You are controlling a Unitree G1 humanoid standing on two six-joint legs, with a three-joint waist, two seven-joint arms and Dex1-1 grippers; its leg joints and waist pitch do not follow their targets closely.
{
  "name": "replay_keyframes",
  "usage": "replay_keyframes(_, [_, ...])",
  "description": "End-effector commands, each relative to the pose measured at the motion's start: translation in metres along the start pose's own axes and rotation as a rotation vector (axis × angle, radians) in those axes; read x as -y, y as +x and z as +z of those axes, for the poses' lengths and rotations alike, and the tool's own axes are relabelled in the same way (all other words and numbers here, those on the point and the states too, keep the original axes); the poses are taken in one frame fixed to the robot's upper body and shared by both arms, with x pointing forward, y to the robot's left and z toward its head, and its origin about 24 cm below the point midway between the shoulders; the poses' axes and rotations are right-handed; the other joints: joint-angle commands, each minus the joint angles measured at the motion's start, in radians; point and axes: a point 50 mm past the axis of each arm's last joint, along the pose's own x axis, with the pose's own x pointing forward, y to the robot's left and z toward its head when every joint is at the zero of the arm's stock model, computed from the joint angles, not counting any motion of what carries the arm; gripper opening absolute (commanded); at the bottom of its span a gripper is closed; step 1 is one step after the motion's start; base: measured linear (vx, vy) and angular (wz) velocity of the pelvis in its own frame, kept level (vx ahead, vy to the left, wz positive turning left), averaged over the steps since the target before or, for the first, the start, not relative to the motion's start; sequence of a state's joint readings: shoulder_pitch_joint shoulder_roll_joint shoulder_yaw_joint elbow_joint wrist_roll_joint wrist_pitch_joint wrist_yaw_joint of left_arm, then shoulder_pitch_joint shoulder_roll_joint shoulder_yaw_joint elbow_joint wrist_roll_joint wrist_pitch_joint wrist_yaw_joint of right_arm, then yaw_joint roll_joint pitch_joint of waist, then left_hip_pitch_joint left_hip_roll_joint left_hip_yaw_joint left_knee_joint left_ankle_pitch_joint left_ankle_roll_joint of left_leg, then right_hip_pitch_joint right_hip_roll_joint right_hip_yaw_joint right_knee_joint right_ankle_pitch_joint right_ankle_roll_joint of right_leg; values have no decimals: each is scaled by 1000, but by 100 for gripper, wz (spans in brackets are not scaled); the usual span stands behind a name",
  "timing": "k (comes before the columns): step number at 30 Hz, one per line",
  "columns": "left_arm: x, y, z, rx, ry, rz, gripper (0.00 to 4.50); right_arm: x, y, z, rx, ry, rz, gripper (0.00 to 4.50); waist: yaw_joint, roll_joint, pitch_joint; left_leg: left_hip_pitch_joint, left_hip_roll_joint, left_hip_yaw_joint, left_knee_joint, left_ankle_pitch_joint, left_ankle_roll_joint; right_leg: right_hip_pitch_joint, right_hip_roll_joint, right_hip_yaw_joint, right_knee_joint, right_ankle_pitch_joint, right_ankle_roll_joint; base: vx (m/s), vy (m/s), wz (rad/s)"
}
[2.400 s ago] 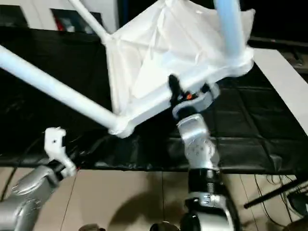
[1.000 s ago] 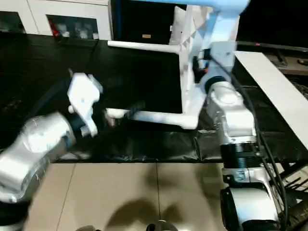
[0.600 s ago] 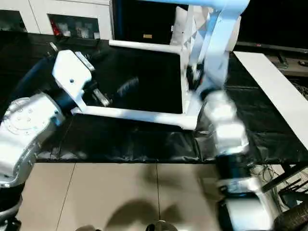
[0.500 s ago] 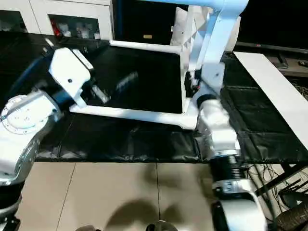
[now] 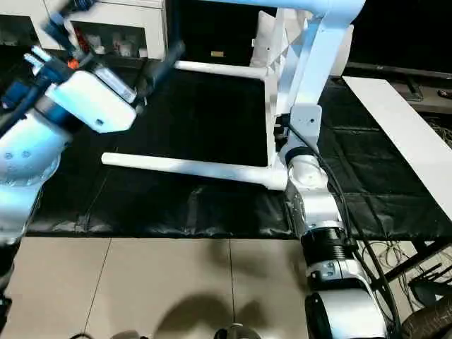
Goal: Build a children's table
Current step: Flip table
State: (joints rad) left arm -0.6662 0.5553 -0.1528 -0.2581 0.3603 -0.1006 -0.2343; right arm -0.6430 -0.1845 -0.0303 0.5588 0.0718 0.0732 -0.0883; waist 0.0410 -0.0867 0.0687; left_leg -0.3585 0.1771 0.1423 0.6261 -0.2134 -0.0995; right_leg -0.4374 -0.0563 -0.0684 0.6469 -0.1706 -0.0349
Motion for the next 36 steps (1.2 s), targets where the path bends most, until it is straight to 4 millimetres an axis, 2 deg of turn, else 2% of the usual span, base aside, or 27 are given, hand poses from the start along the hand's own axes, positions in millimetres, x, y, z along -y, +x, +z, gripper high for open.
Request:
replay_keyframes(1, [-2, 6, -11, -53, 34, 4, 450, 1, 5, 21, 92, -78, 18, 204, 10, 5, -79, -18, 18, 6, -62, -101, -26, 79, -62, 50, -78, -277, -48, 0, 0, 0])
replay_keyframes(3, [-1, 12, -25, -99, 70, -1, 450, -1, 4, 24, 113, -109, 33, 203, 11, 6, -78, -16, 18, 6, -62, -102, -25, 75, -61, 48, -80, -284, -46, 0, 0, 0])
replay_keyframes(5, [-1, 14, -30, -117, 89, -1, 450, -1, 4, 25, 120, -121, 39, 201, 12, 6, -81, -18, 19, 4, -63, -90, -26, 79, -63, 49, -75, -258, -49, 0, 0, 0])
replay_keyframes(7, [-4, 24, -45, -169, 100, 12, 450, -2, 3, 30, 144, -151, 46, 201, 12, 8, -83, -19, 19, 5, -61, -70, -25, 79, -62, 50, -71, -210, -67, 0, 0, 0])
replay_keyframes(8, [-5, 31, -53, -198, 125, 3, 450, -1, 3, 35, 163, -172, 60, 201, 15, 17, -87, -16, 15, 5, -59, -53, -20, 78, -58, 50, -69, -169, -79, 0, 0, 0])
replay_keyframes(9, [-5, 32, -55, -203, 133, 1, 450, -1, 3, 36, 168, -177, 64, 201, 16, 15, -88, -16, 14, 6, -58, -43, -15, 78, -56, 51, -68, -144, -83, 0, 0, 0])
replay_keyframes(10, [-4, 34, -58, -210, 123, -11, 450, -1, 3, 38, 170, -186, 66, 201, 19, 10, -90, -22, 16, 3, -58, -11, -9, 87, -61, 51, -58, -84, -99, 0, 0, 0])
replay_keyframes(11, [-2, 36, -59, -216, 114, -19, 450, 0, 3, 39, 172, -192, 66, 201, 19, 16, -87, -24, 17, 4, -58, -9, -6, 87, -64, 51, -59, -74, -110, 0, 0, 0])
replay_keyframes(15, [4, 41, -67, -239, 97, -44, 450, 1, 2, 46, 193, -229, 84, 201, 23, 12, -89, -25, 15, 7, -56, -13, 3, 90, -64, 52, -60, -91, -118, 0, 0, 0])
replay_keyframes(16, [4, 42, -68, -242, 94, -40, 433, 0, 2, 47, 196, -235, 87, 201, 24, 12, -90, -26, 15, 7, -55, -4, 7, 89, -64, 52, -60, -83, -118, 0, 0, 0])
replay_keyframes(17, [1, 48, -72, -246, 85, -17, 423, 0, 1, 52, 212, -273, 105, 201, 25, 22, -89, -23, 12, 8, -53, -3, 10, 85, -59, 51, -66, -74, -122, 0, 0, 0])
replay_keyframes(18, [0, 51, -71, -240, 80, -4, 416, 0, 1, 54, 217, -285, 106, 201, 26, 20, -90, -21, 15, 8, -53, -6, 11, 86, -61, 51, -63, -68, -125, 0, 0, 0])
replay_keyframes(19, [-1, 52, -71, -236, 75, -1, 416, 0, 1, 54, 218, -291, 107, 201, 28, 16, -87, -25, 12, 8, -54, -8, 15, 88, -60, 50, -65, -79, -127, 0, 0, 0])
replay_keyframes(23, [2, 59, -67, -217, 30, -5, 375, 3, 2, 66, 241, -365, 131, 201, 30, 17, -87, -28, 15, 9, -53, -11, 17, 90, -64, 50, -65, -112, -123, 0, 0, 0])
replay_keyframes(25, [3, 58, -70, -234, 17, -1, 368, 4, 2, 72, 257, -422, 151, 201, 31, 18, -86, -27, 12, 10, -51, -19, 22, 88, -63, 50, -70, -133, -118, 0, 0, 0])
replay_keyframes(26, [1, 58, -74, -251, 8, 5, 342, 6, 3, 79, 268, -477, 165, 201, 32, 14, -86, -27, 11, 11, -51, -19, 25, 87, -62, 50, -71, -145, -113, 0, 0, 0])
replay_keyframes(27, [1, 58, -74, -251, 8, 5, 342, 6, 3, 79, 268, -477, 165, 201, 34, 15, -85, -26, 12, 11, -52, -18, 26, 86, -61, 49, -71, -151, -110, 0, 0, 0])
replay_keyframes(30, [-5, 58, -74, -247, -49, 20, 325, 16, 6, 92, 268, -568, 182, 201, 37, 12, -85, -26, 13, 12, -51, -20, 30, 85, -62, 48, -70, -164, -110, 0, 0, 0])
replay_keyframes(32, [0, 56, -73, -243, -205, 33, 304, 28, 11, 106, 270, -662, 184, 201, 41, 9, -85, -27, 11, 15, -48, -16, 37, 86, -62, 47, -71, -170, -116, 0, 0, 0])
replay_keyframes(36, [11, 49, -73, -257, -364, 42, 280, 42, 17, 131, 277, -748, 220, 203, 54, 10, -84, -24, 14, 16, -47, -32, 49, 81, -64, 46, -72, -219, -116, 0, 0, 0])
